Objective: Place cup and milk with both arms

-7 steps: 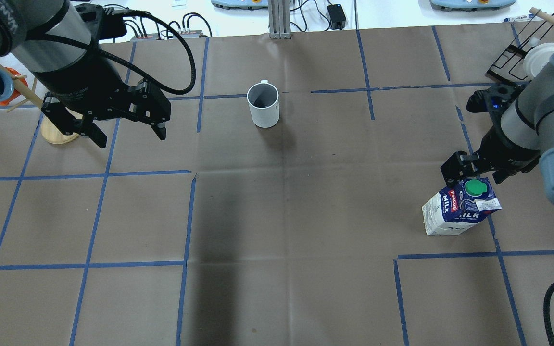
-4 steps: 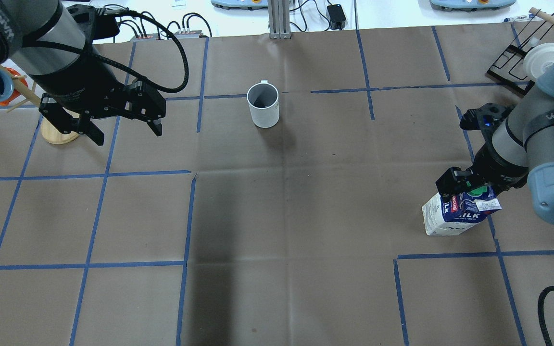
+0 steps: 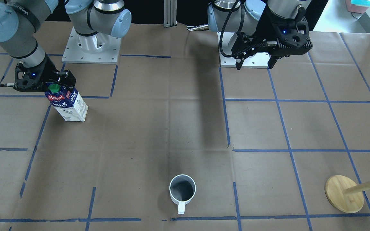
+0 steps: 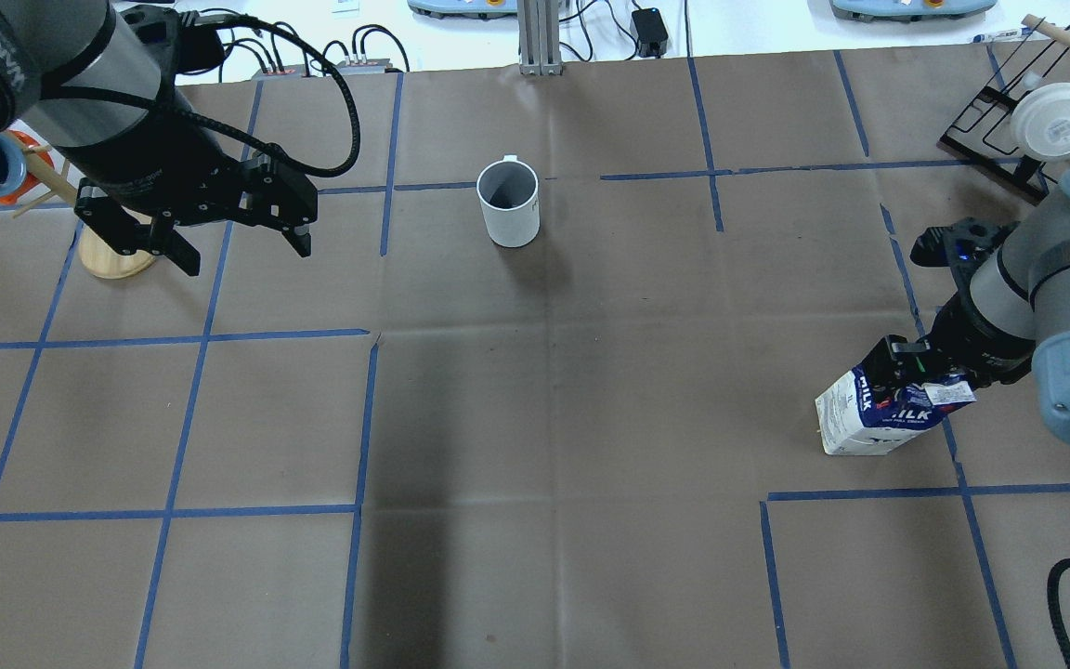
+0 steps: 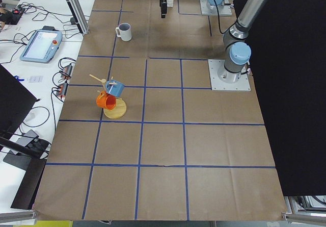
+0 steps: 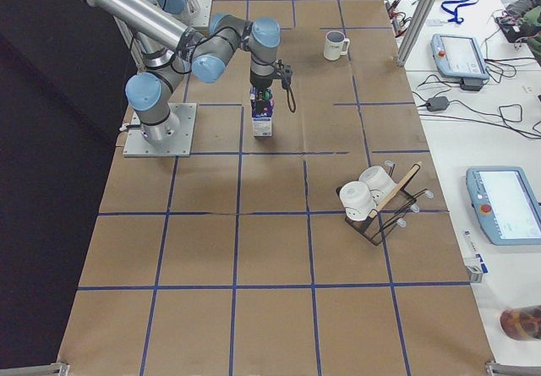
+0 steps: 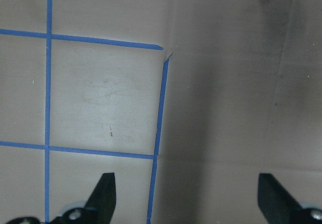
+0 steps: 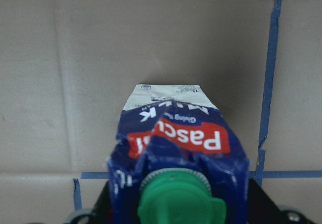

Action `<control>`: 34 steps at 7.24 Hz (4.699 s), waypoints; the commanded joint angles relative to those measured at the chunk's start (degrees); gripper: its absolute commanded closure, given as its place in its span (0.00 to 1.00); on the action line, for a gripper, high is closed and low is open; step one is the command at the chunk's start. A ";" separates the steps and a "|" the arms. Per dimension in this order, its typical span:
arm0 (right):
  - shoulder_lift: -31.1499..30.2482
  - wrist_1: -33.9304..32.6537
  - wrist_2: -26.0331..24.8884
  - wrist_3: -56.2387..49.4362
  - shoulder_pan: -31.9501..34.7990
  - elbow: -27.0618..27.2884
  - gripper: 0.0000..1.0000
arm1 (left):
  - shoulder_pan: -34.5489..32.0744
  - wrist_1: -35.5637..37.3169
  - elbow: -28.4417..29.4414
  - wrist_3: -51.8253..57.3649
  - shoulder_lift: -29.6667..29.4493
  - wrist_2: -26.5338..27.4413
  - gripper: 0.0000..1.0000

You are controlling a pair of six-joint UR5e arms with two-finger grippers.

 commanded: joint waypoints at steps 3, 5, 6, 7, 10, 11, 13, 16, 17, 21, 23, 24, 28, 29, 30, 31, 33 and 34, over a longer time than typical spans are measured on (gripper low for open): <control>-1.71 -1.47 0.57 -0.14 -0.04 -0.31 0.34 | 0.15 0.06 -0.01 0.07 0.25 -0.28 0.00; -2.24 -1.47 0.57 -0.06 0.05 -1.27 0.41 | 0.15 0.15 0.08 0.16 -0.01 -0.36 0.00; -2.24 -1.47 0.57 -0.06 0.05 -1.63 0.44 | 0.15 0.15 0.17 0.16 0.08 -0.36 0.00; -2.33 -1.47 0.57 -0.14 0.05 -2.24 0.44 | 0.15 0.15 0.17 0.16 -0.01 -0.28 0.00; -1.20 4.82 1.18 -0.23 0.75 -13.54 0.44 | 0.24 0.24 0.26 -0.01 -0.27 -0.28 0.00; 0.46 6.51 3.19 0.20 2.41 -16.72 0.44 | 0.24 0.33 0.26 -0.19 -0.36 -0.28 0.00; 7.99 6.53 2.17 6.67 11.25 -23.91 0.44 | 0.41 0.33 0.17 -0.19 -0.36 -0.36 0.00; 28.09 11.95 0.84 16.78 24.61 -47.34 0.44 | 0.42 0.24 0.08 -0.10 -0.27 -0.36 0.00; 34.52 13.19 0.75 21.43 28.75 -54.29 0.44 | 0.42 0.24 0.08 -0.02 -0.27 -0.36 0.00; 48.72 14.26 0.92 28.16 33.71 -67.89 0.44 | 0.42 0.15 -0.01 -0.10 -0.19 -0.36 0.00; 49.61 13.21 1.10 28.50 33.80 -67.99 0.44 | 0.42 0.15 -0.01 -0.10 -0.19 -0.36 0.00; 50.48 12.60 1.62 31.47 33.80 -68.08 0.43 | 0.42 0.15 -0.01 -0.10 -0.19 -0.36 0.00; 50.58 12.23 1.72 32.46 34.76 -68.34 0.00 | 0.42 0.15 -0.01 -0.10 -0.19 -0.36 0.00; 50.23 13.98 1.72 32.46 34.68 -69.99 0.00 | 0.42 0.15 -0.01 -0.10 -0.19 -0.36 0.00; 49.79 18.26 1.63 32.38 34.42 -72.62 0.00 | 0.42 0.15 -0.01 -0.10 -0.19 -0.36 0.00; 48.48 23.35 1.54 31.33 34.07 -74.65 0.00 | 0.42 0.15 -0.01 -0.10 -0.19 -0.36 0.00; 42.61 29.95 0.75 25.10 32.32 -73.53 0.00 | 0.42 0.15 -0.01 -0.10 -0.19 -0.36 0.00; 40.06 36.00 0.66 23.34 30.39 -72.74 0.02 | 0.42 0.15 -0.01 -0.10 -0.19 -0.36 0.00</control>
